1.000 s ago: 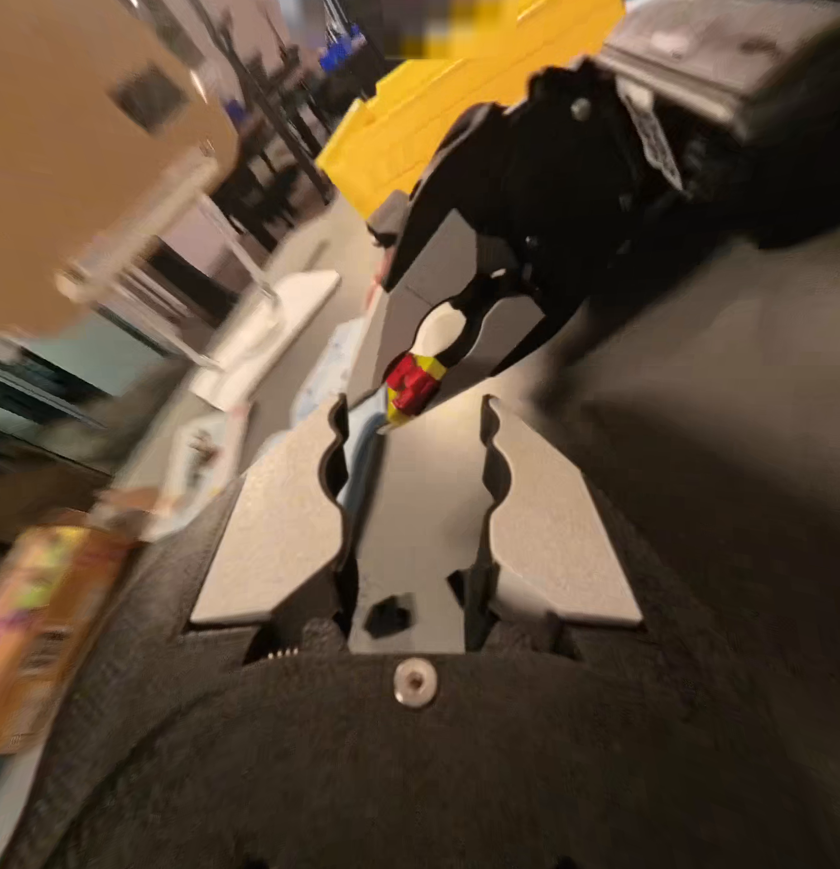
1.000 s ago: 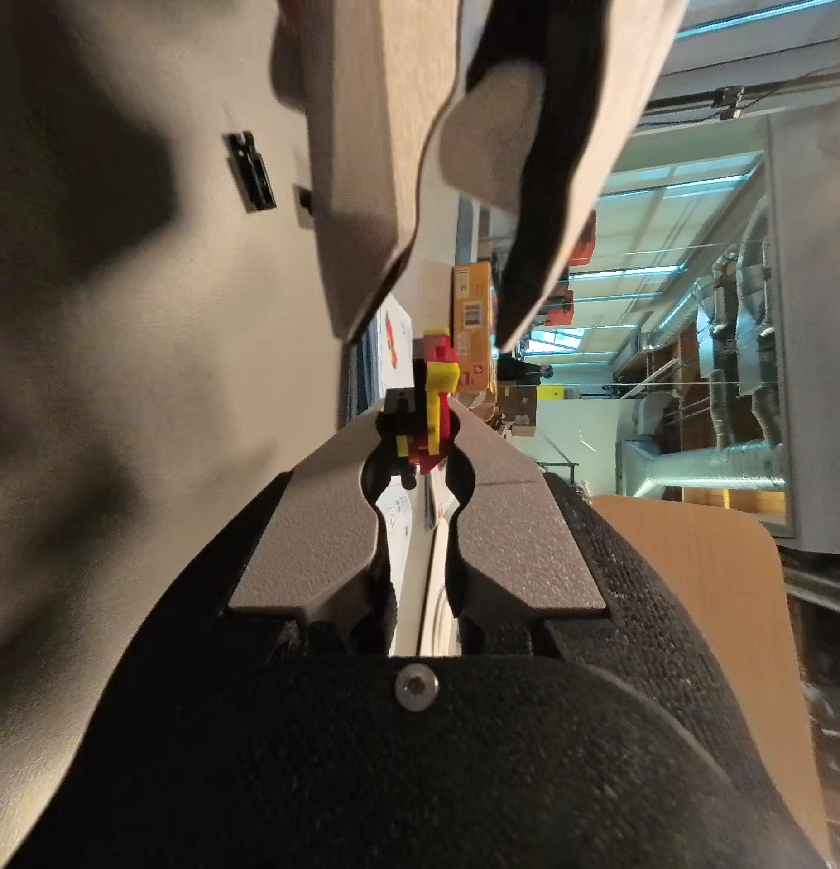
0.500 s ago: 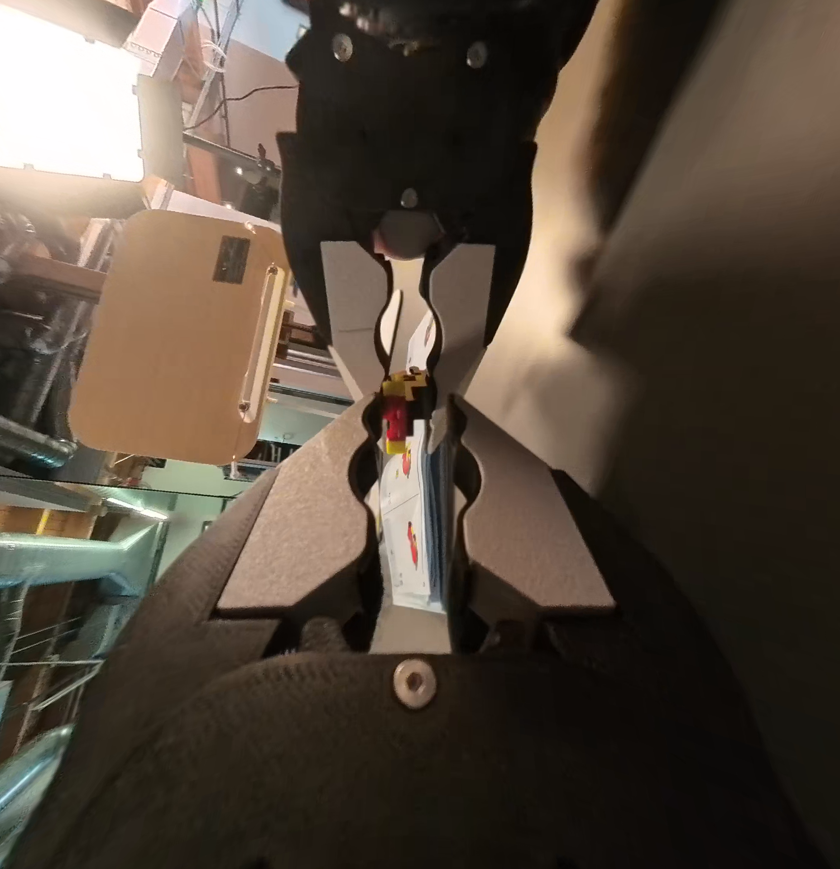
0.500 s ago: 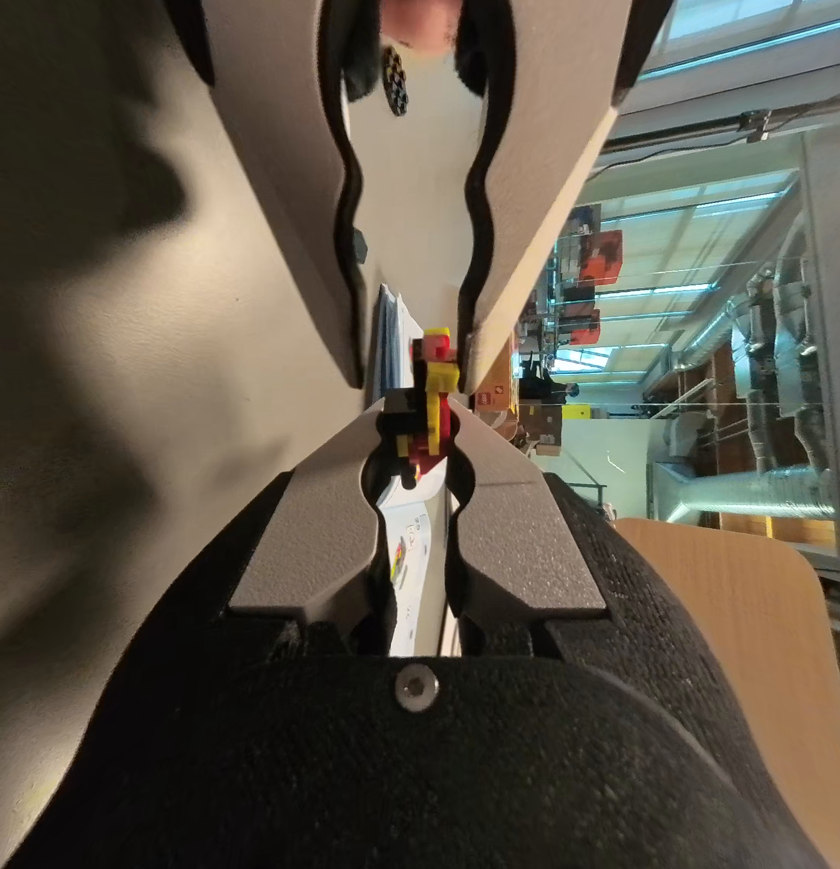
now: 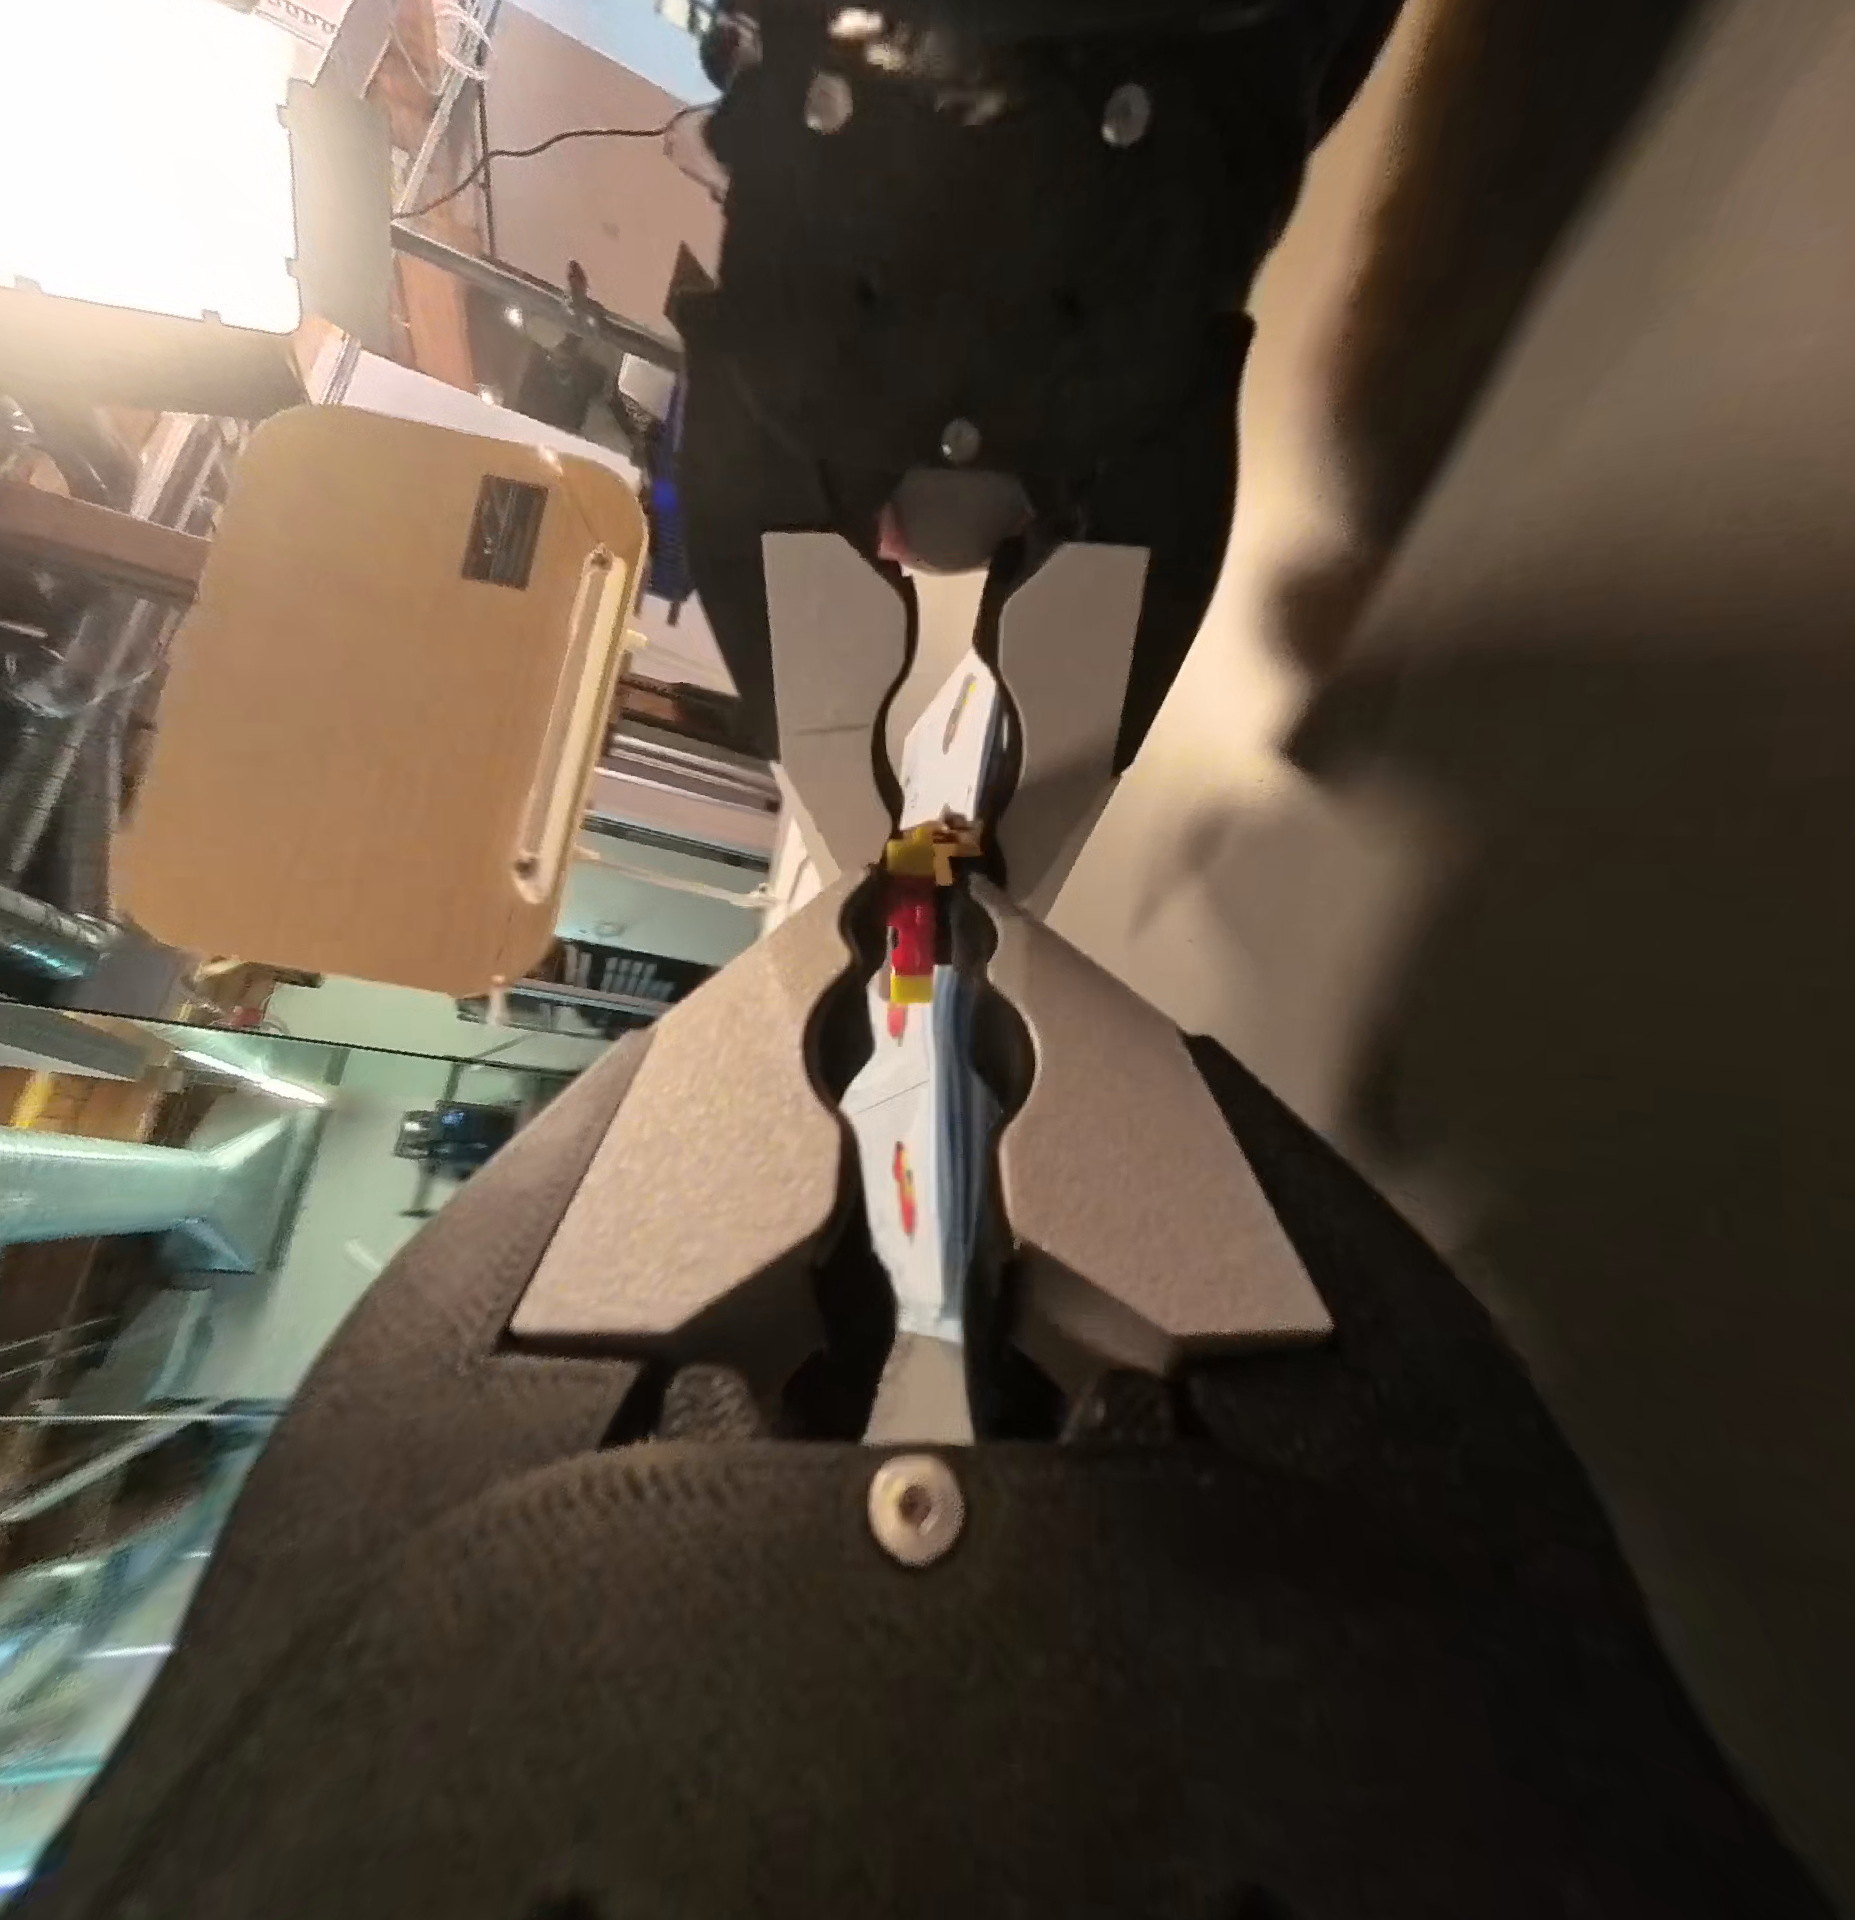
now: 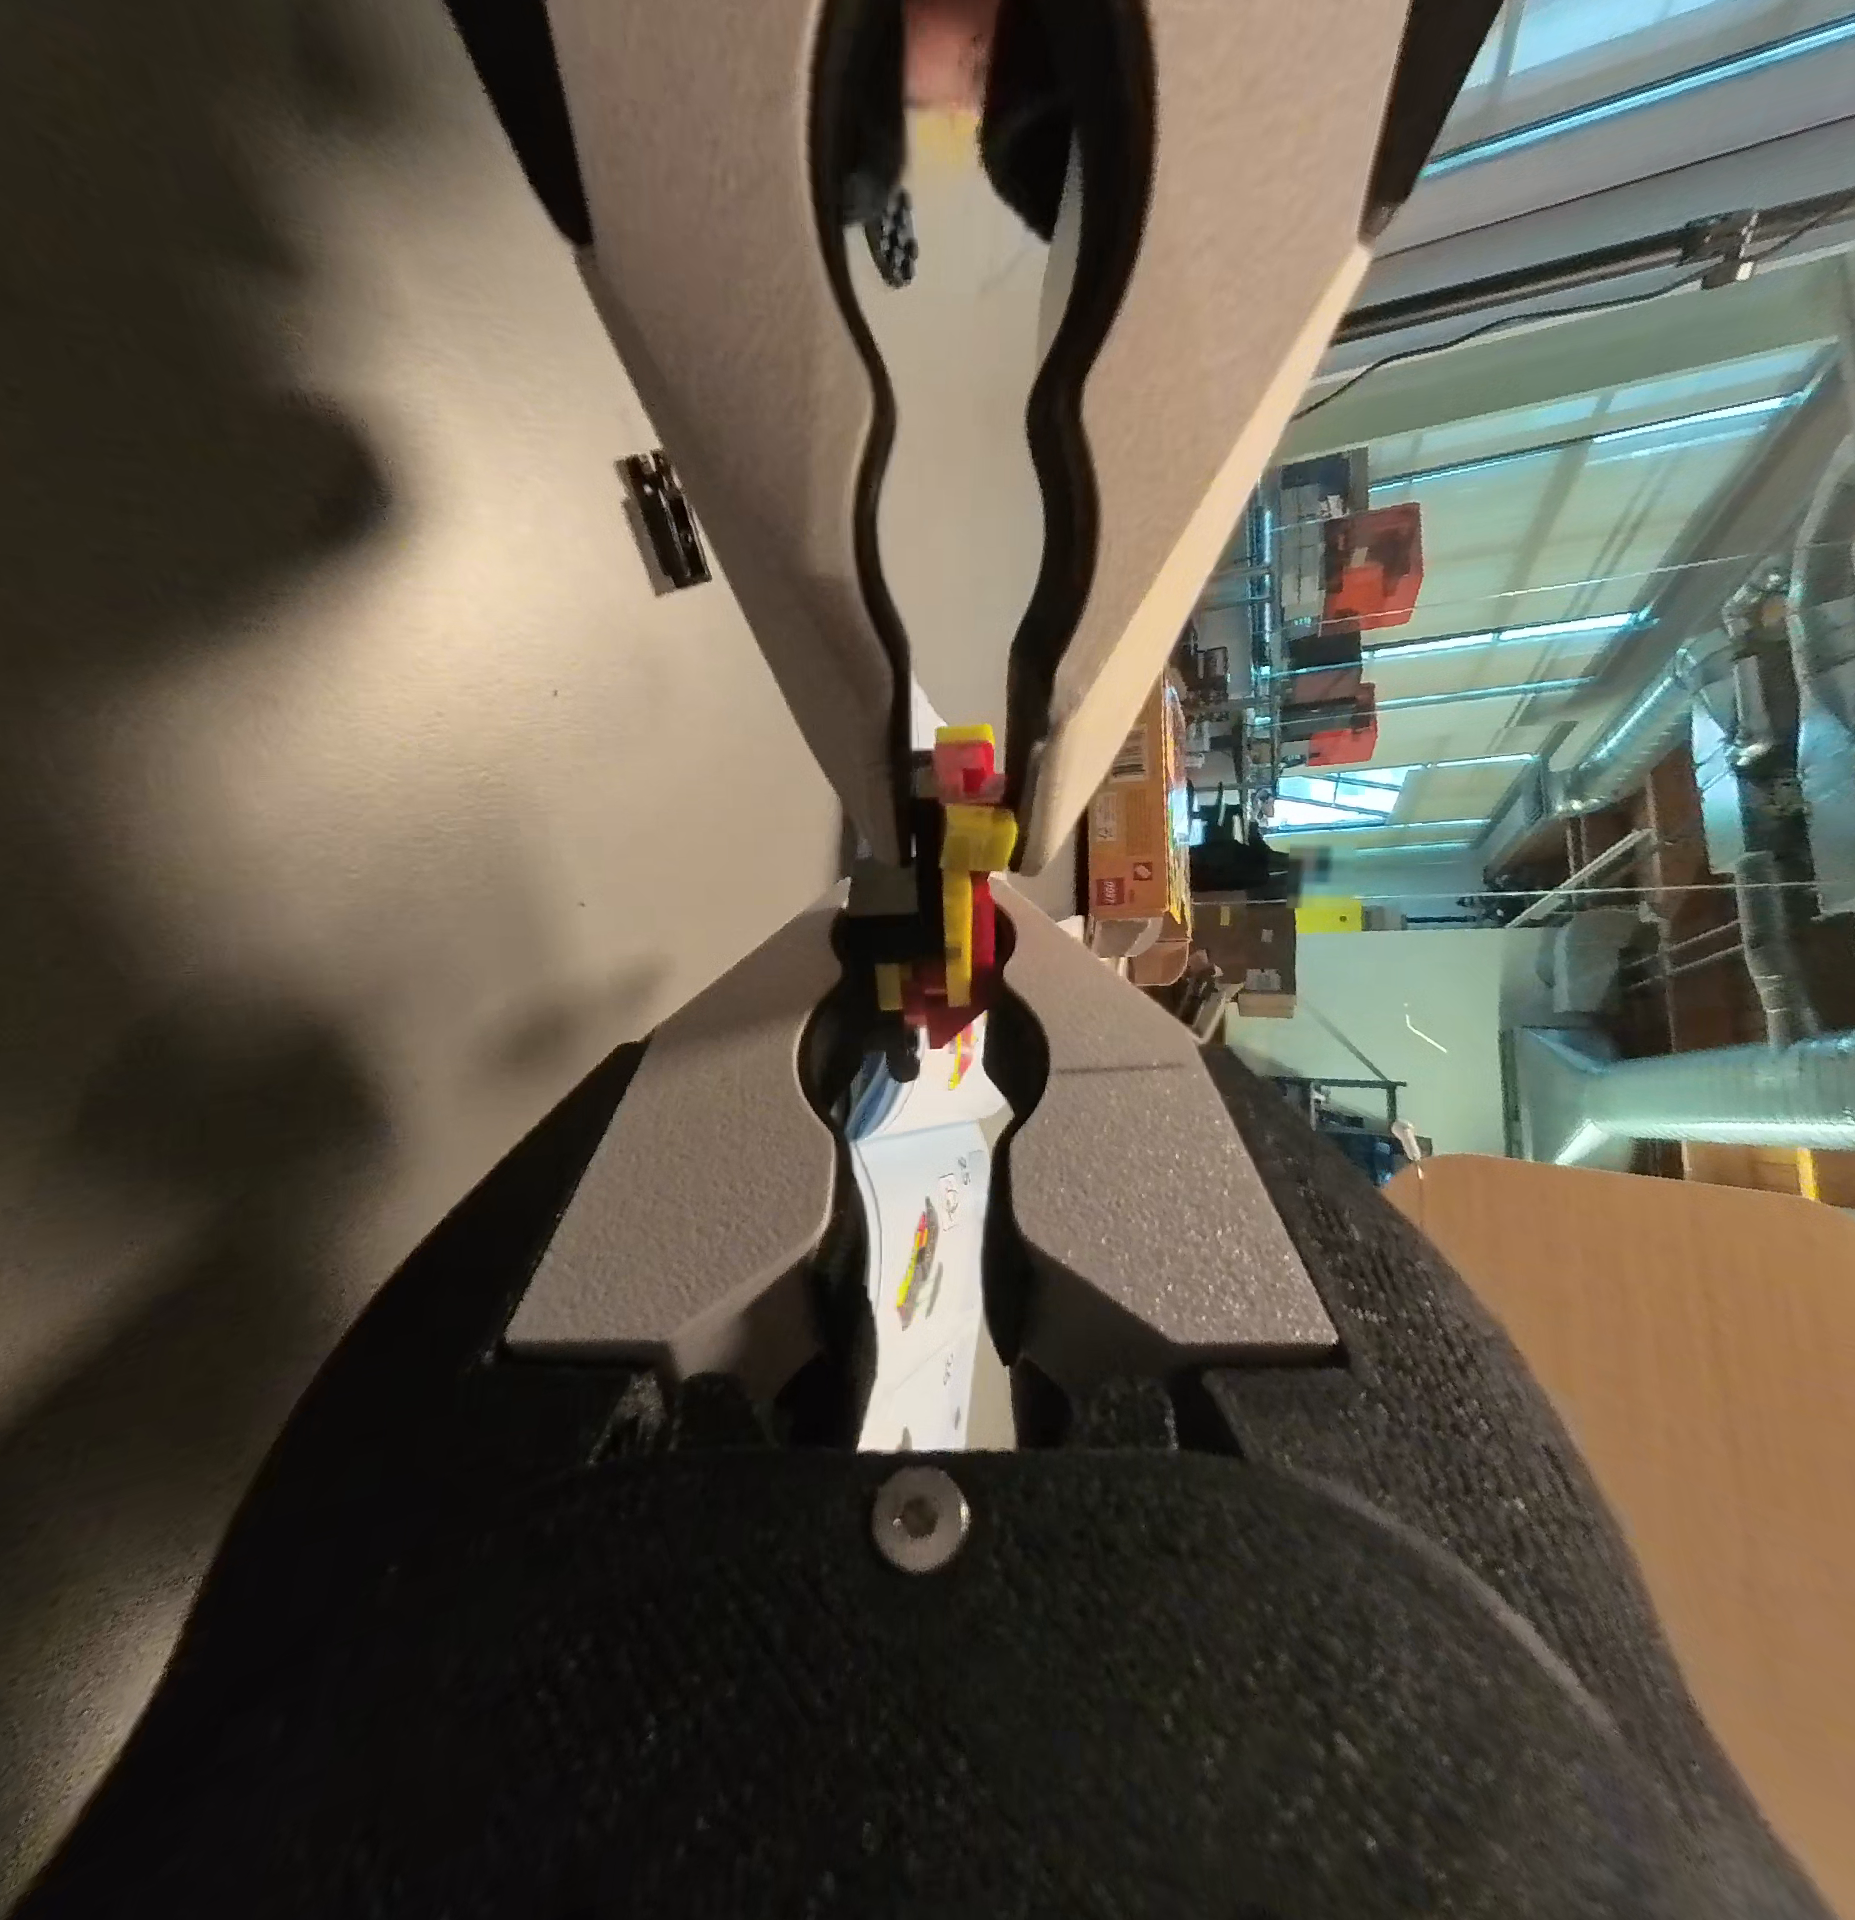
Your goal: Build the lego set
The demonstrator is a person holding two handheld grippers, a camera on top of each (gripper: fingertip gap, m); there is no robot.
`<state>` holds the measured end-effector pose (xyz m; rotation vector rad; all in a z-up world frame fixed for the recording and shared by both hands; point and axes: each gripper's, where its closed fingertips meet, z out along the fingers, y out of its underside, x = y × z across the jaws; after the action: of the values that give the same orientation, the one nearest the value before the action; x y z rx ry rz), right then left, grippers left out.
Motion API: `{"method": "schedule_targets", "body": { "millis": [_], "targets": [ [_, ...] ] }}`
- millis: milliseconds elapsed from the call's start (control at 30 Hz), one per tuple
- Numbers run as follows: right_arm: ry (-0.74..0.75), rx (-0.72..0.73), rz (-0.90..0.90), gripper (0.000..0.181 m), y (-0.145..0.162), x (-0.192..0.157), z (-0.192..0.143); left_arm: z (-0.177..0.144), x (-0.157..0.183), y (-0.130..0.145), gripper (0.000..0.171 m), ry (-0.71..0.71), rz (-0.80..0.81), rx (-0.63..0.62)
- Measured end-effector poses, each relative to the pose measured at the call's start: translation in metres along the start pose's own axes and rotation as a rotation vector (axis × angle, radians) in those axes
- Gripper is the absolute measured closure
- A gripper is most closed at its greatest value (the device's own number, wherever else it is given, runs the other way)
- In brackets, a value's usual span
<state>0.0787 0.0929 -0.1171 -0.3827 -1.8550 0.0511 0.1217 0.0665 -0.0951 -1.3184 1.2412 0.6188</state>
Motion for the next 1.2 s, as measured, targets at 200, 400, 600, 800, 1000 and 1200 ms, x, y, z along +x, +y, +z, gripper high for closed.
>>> {"method": "schedule_targets", "body": {
  "millis": [200,400,600,800,1000,1200],
  "targets": [
    [-0.022,0.027,0.060,0.165,0.000,-0.001,0.000,-0.003,-0.004,0.002,0.129,0.099,-0.330,0.088],
    [-0.038,0.039,0.099,0.165,0.001,-0.001,0.000,-0.005,-0.006,0.005,0.135,0.131,-0.377,0.120],
    [0.006,-0.021,0.089,0.165,0.024,0.002,-0.002,-0.004,0.002,0.025,0.130,0.230,-0.525,0.036],
    [0.072,-0.113,-0.070,0.165,0.055,-0.005,0.002,0.008,0.020,0.053,0.143,0.362,-0.731,-0.144],
    [0.068,-0.108,-0.021,0.165,0.057,-0.004,0.005,0.019,0.035,0.070,0.146,0.494,-0.880,-0.260],
    [0.056,-0.097,0.000,0.165,0.056,-0.005,0.007,0.019,0.040,0.067,0.166,0.584,-0.919,-0.257]
  ]
}}
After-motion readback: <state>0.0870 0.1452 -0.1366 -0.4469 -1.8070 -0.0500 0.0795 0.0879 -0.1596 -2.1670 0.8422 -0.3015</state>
